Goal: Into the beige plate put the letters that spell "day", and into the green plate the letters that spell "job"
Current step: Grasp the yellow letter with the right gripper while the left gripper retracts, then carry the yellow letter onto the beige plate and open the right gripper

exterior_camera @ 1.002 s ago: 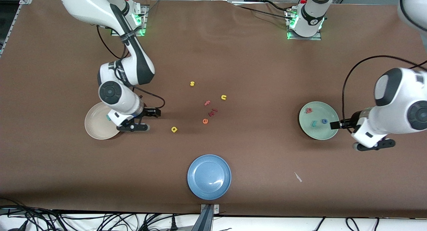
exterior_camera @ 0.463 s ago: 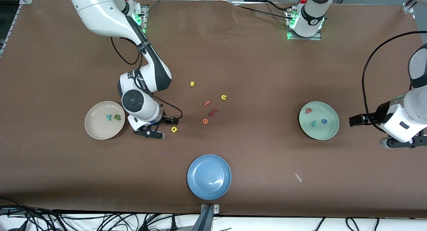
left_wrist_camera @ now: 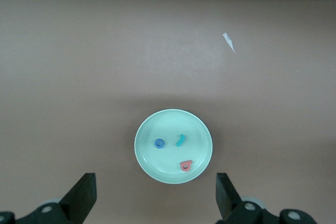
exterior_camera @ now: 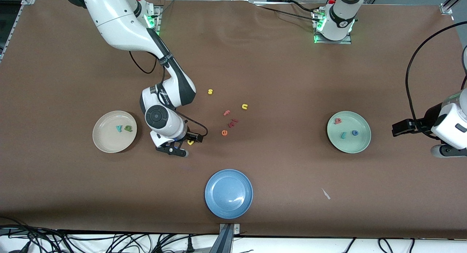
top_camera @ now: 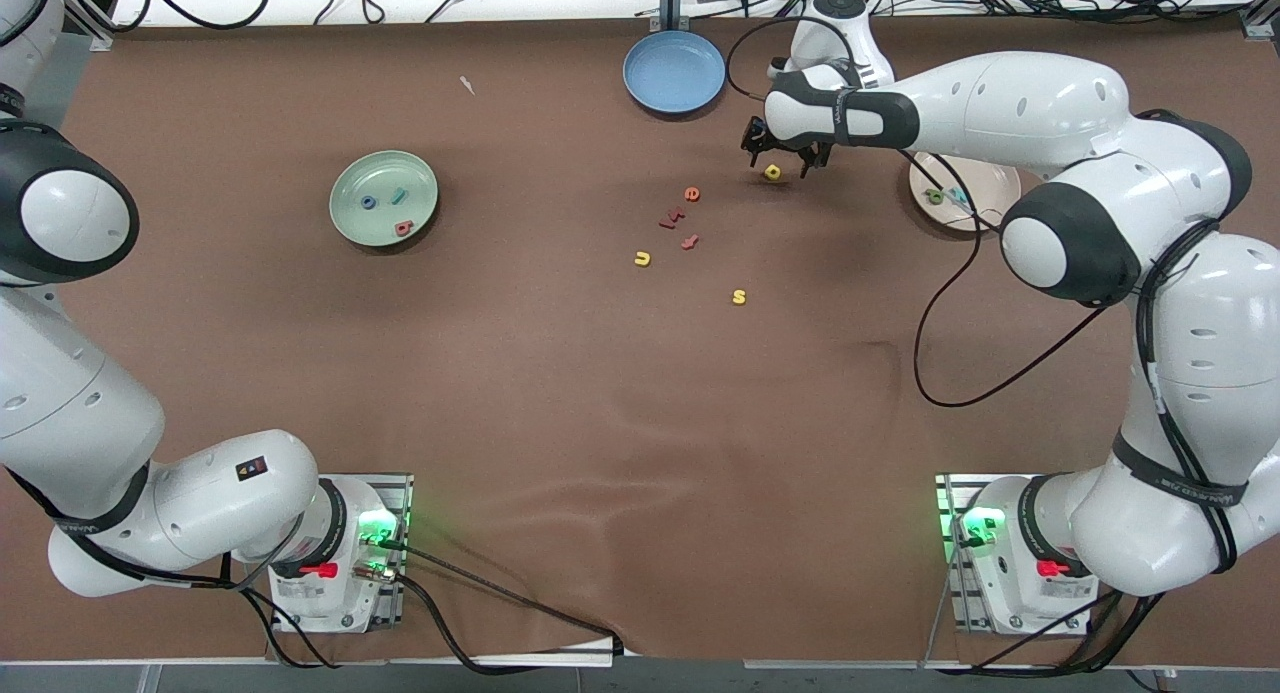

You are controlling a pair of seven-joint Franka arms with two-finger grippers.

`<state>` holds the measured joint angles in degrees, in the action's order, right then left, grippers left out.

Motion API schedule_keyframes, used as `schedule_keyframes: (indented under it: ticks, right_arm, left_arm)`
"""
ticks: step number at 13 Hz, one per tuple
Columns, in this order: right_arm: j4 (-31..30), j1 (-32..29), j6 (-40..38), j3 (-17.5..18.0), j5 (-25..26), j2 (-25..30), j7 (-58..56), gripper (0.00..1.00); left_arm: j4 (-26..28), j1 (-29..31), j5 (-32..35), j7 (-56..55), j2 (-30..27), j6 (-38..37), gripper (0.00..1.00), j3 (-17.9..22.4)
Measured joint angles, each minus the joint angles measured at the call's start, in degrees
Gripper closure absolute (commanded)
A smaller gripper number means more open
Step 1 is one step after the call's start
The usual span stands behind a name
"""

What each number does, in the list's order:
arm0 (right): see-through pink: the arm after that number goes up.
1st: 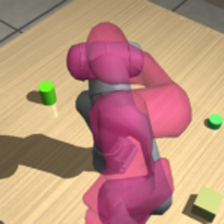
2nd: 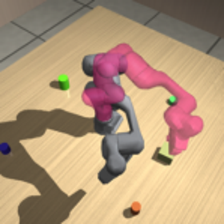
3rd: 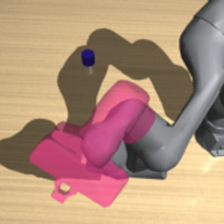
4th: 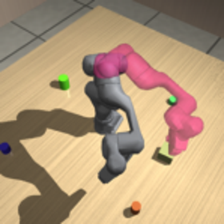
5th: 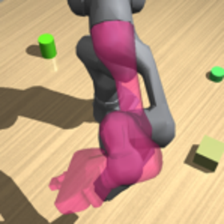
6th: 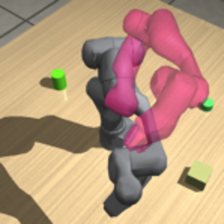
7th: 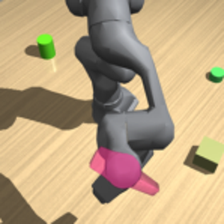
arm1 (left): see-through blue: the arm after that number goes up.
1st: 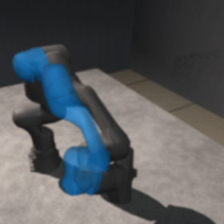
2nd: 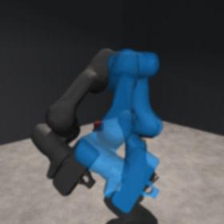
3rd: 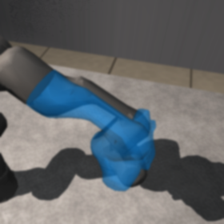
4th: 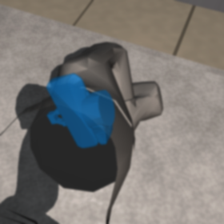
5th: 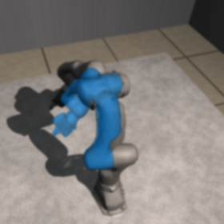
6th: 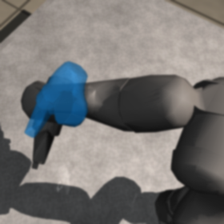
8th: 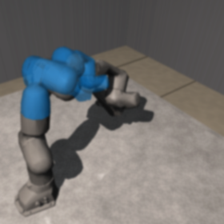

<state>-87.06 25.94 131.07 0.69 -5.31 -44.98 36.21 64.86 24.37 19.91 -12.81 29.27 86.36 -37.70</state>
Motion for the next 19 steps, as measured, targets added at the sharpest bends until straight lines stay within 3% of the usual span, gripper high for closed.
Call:
schedule_keyframes:
  ticks: [5,10,12,14,18,19]
  right_arm:
    - [0.2,0.0,1.1,0.0,0.0,-1.0,0.0,0.10]
    - [1.7,0.0,1.3,0.0,0.0,-2.4,0.0,0.23]
    - [1.7,0.0,1.4,0.0,0.0,-2.6,0.0,0.31]
    - [1.8,0.0,1.4,0.0,0.0,-2.6,0.0,0.43]
    - [2.0,0.0,1.3,-0.1,0.0,-2.6,0.0,0.62]
    - [2.0,0.0,1.3,-0.1,0.0,-2.6,0.0,0.67]
  left_arm:
    - [-0.1,-1.4,0.0,0.1,-4.5,-7.9,0.00,-0.6]
    - [0.0,-2.8,-0.2,0.6,-4.7,-8.1,0.00,-2.6]
    - [0.0,-5.3,-0.3,0.6,-4.7,-8.1,0.00,-1.5]
    - [0.0,-11.1,-1.7,0.5,-4.8,-8.1,0.00,4.7]
    - [-0.1,-21.7,-14.3,0.8,-5.7,-8.0,0.00,24.7]
    - [-0.1,-22.2,-15.3,1.0,-6.1,-8.0,0.00,27.1]
